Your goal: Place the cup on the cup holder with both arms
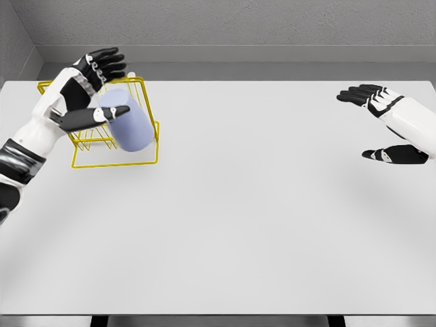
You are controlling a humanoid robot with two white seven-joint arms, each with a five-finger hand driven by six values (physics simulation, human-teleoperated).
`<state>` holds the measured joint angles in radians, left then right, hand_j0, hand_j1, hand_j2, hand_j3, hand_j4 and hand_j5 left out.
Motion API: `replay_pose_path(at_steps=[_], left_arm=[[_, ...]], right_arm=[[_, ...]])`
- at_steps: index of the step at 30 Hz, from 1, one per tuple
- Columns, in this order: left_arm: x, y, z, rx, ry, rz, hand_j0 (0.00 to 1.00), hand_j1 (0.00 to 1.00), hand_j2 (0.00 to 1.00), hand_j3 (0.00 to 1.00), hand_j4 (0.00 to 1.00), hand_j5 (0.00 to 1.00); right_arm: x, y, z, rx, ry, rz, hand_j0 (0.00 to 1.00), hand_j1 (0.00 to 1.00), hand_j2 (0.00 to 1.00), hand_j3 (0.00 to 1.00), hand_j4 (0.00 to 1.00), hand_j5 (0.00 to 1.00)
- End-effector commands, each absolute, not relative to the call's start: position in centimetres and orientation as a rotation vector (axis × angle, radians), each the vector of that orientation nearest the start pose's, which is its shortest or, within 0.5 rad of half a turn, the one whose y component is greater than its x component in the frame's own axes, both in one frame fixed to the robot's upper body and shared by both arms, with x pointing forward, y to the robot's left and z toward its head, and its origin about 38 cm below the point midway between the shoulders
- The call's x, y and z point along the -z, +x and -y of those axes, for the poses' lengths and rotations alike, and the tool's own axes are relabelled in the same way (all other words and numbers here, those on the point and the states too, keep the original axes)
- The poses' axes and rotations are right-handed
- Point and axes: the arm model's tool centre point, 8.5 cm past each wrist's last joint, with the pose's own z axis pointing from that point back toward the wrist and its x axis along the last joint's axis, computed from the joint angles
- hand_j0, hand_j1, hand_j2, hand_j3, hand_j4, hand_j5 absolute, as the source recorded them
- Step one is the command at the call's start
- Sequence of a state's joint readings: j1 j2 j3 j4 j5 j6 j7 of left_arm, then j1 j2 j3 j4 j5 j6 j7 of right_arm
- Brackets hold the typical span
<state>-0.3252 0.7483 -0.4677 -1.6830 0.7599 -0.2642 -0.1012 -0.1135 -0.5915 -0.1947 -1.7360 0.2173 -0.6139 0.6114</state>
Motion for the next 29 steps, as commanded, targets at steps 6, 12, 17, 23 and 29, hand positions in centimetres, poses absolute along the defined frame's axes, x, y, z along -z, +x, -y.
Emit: replay_pose_path(at_steps=[6, 12, 17, 23, 29], left_arm=[[-21.9, 40.4, -29.2, 0.499, -0.375, 1.846, 0.91, 0.91, 0.91, 0.91, 0.91, 0.91], [-22.3, 40.2, -29.2, 0.51, -0.378, 1.857, 0.9, 0.9, 0.9, 0.9, 0.9, 0.9], [-23.6, 38.9, -29.7, 0.542, -0.393, 1.948, 0.93, 0.93, 0.93, 0.93, 0.93, 0.93], [-23.8, 36.5, -32.8, 0.621, -0.342, 1.996, 1.0, 1.0, 1.0, 1.0, 1.0, 1.0], [-22.1, 34.6, -35.2, 0.598, -0.304, 1.991, 1.0, 1.0, 1.0, 1.0, 1.0, 1.0]], right_arm=[[-25.0, 35.2, 35.9, -1.503, -0.488, 1.86, 1.0, 1.0, 1.0, 1.0, 1.0, 1.0], [-25.0, 35.2, 36.0, -1.5, -0.491, 1.859, 1.0, 1.0, 1.0, 1.0, 1.0, 1.0], [-25.0, 35.2, 36.1, -1.499, -0.49, 1.858, 1.0, 1.0, 1.0, 1.0, 1.0, 1.0], [-25.0, 35.2, 36.1, -1.499, -0.49, 1.858, 1.0, 1.0, 1.0, 1.0, 1.0, 1.0], [-25.0, 35.2, 36.1, -1.499, -0.49, 1.858, 1.0, 1.0, 1.0, 1.0, 1.0, 1.0]])
